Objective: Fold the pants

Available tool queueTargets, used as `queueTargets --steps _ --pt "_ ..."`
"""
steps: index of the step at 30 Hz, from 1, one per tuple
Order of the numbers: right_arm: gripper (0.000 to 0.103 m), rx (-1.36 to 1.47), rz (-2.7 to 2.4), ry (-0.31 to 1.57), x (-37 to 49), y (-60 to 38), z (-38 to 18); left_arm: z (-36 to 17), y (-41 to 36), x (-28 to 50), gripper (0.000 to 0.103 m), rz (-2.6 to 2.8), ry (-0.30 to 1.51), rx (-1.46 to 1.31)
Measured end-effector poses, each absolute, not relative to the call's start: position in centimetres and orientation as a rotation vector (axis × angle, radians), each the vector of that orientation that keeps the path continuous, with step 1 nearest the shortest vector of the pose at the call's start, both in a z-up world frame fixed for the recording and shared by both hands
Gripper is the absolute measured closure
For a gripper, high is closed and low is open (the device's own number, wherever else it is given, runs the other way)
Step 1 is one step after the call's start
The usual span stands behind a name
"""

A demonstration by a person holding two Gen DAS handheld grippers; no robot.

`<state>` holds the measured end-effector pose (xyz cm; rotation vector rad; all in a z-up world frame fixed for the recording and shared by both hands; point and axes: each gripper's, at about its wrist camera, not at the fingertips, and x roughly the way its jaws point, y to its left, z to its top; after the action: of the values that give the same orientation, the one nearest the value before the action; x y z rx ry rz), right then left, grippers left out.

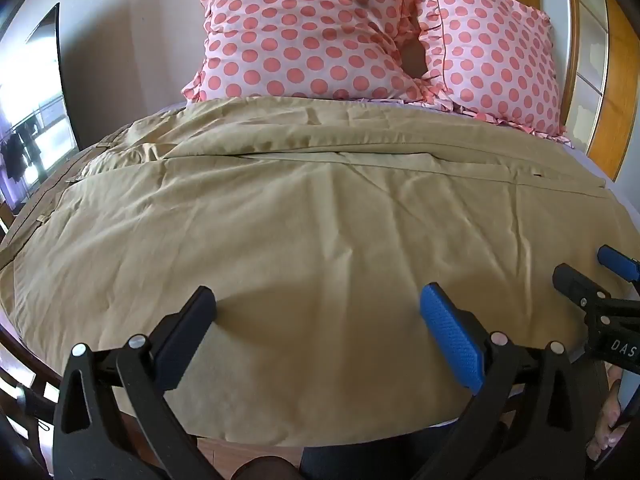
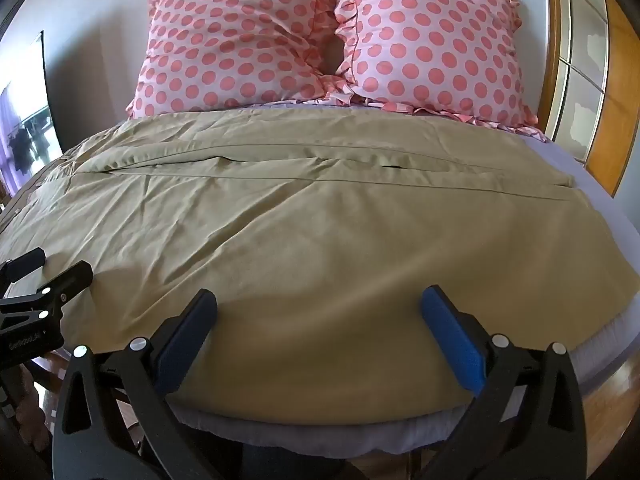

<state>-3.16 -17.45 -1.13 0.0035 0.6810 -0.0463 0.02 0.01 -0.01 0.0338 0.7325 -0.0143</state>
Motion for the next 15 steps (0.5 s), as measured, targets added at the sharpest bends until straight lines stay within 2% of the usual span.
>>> queueTargets --steps 15 --pt "0.001 0.010 -0.044 0.682 -3.18 -17.49 -1.16 0.01 0.00 -0.01 0.002 -0.013 0.725 0.036"
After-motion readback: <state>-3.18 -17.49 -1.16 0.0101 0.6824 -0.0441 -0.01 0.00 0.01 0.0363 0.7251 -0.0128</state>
